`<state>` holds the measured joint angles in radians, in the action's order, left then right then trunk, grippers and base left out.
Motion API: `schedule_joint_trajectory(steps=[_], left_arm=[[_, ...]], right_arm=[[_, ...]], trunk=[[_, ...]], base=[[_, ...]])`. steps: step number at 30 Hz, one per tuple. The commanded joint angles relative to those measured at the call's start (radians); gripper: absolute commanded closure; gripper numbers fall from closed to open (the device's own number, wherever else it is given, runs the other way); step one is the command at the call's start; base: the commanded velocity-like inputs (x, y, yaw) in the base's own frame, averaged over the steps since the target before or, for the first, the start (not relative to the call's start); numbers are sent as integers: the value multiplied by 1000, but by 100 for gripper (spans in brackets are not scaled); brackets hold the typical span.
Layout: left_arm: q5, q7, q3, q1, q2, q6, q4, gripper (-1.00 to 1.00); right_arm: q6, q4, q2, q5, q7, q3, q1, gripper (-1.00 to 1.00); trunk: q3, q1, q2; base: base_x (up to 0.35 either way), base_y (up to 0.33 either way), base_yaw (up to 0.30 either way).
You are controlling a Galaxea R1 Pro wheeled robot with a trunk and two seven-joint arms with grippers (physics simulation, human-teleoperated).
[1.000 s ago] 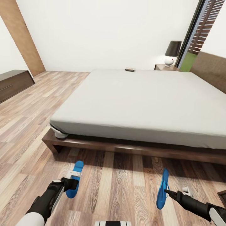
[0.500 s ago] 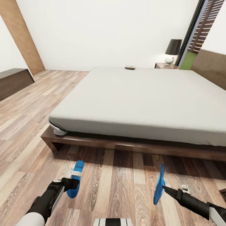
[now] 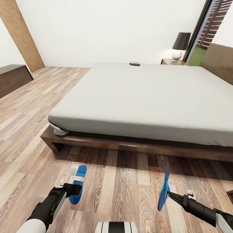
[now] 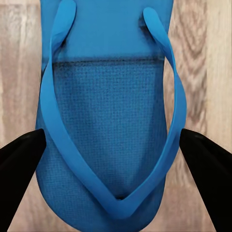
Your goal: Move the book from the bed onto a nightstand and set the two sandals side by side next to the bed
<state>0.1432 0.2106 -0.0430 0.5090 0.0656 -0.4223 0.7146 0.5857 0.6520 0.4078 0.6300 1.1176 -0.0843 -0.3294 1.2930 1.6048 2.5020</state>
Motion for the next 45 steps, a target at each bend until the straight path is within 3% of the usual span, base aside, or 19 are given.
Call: schedule_joint_trajectory(steps=[1,23,30,45], left_arm=[[10,10,-5,0,-1,-4,2,100],[9,10,-5,0,-1,-4,2,100],[3,9,-6,0,-7,-4,2,100],[1,9,-8,0,-13,-4,2,100]], right_arm=[[8,0,0,7,1,0,0,100],[8,0,-3,7,0,2,0,100],[7,0,-3,7,-1,3,0,100],[6,0,-3,7,1,3,0,100]], trunk=[[5,0,1],[90,10,6],[90,10,6],[90,10,6]], base=[[0,0,0],[0,0,0],[25,0,0],[278,26,0]])
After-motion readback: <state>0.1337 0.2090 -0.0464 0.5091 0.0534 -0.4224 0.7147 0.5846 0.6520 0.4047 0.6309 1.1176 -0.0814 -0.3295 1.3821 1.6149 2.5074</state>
